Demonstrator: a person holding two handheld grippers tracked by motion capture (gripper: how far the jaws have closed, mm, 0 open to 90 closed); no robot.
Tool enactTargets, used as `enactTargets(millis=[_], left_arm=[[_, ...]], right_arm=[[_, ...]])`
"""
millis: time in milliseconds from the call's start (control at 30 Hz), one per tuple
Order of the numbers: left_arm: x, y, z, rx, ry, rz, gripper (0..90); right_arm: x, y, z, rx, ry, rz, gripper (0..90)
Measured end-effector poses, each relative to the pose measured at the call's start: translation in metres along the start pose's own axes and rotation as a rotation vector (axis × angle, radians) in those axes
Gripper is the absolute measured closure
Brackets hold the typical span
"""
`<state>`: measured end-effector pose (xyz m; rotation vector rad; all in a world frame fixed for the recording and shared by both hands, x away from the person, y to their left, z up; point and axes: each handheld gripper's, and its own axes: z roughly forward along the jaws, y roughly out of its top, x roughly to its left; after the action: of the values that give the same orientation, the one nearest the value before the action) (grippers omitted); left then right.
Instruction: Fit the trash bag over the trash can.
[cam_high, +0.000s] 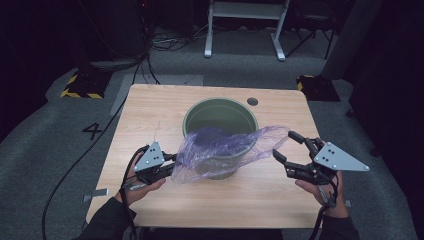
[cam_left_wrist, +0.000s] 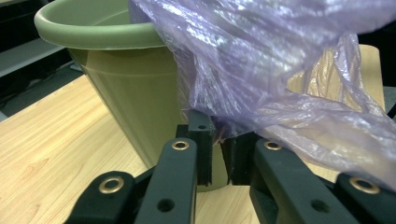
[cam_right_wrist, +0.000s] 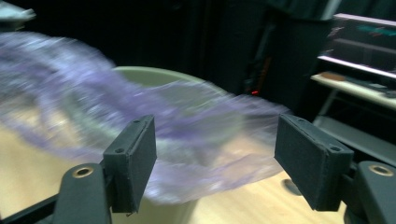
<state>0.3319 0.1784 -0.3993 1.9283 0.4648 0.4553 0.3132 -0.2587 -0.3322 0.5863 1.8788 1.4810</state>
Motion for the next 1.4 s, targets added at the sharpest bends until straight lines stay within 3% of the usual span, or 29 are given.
enactTargets(millis=[133, 267, 300, 333, 433, 533, 633, 867, 1033, 1233, 1400], left_arm=[[0.0, -0.001, 0.001, -0.001, 0.007, -0.006, 79.6], [0.001, -0.001, 0.0, 0.0, 0.02, -0.009, 76.8], [0.002, -0.001, -0.001, 0.004, 0.028, -0.012, 74.7], [0.002, -0.001, -0.001, 0.011, 0.034, -0.011, 71.6], [0.005, -0.001, -0.003, 0.018, 0.064, -0.028, 60.2], [0.008, -0.001, -0.007, 0.031, 0.091, -0.072, 38.0], [0.009, -0.003, -0.013, 0.033, 0.096, -0.086, 24.5], [0.009, -0.006, -0.036, -0.001, 0.085, -0.095, 15.8], [0.001, 0.0, -0.049, -0.032, 0.1, -0.057, 15.6], [-0.006, 0.014, -0.056, -0.082, 0.04, -0.053, 15.5], [-0.012, 0.025, -0.065, -0.105, 0.022, -0.032, 15.5]], right_arm=[[-0.013, 0.001, 0.01, 0.023, -0.079, 0.012, 29.6], [-0.028, -0.006, 0.026, 0.086, -0.085, 0.052, 28.9], [-0.031, -0.008, 0.03, 0.093, -0.082, 0.06, 33.7], [-0.033, -0.01, 0.032, 0.094, -0.075, 0.066, 45.6], [-0.034, -0.015, 0.037, 0.096, -0.018, 0.059, 66.7], [-0.032, -0.017, 0.041, 0.089, 0.011, 0.057, 81.4], [-0.033, -0.018, 0.043, 0.079, 0.018, 0.074, 89.1], [-0.033, -0.018, 0.043, 0.069, 0.008, 0.083, 90.0], [-0.031, -0.016, 0.043, 0.063, 0.004, 0.084, 90.0], [-0.027, -0.015, 0.044, 0.064, 0.005, 0.076, 90.0], [-0.027, -0.013, 0.042, 0.056, -0.005, 0.071, 90.0]])
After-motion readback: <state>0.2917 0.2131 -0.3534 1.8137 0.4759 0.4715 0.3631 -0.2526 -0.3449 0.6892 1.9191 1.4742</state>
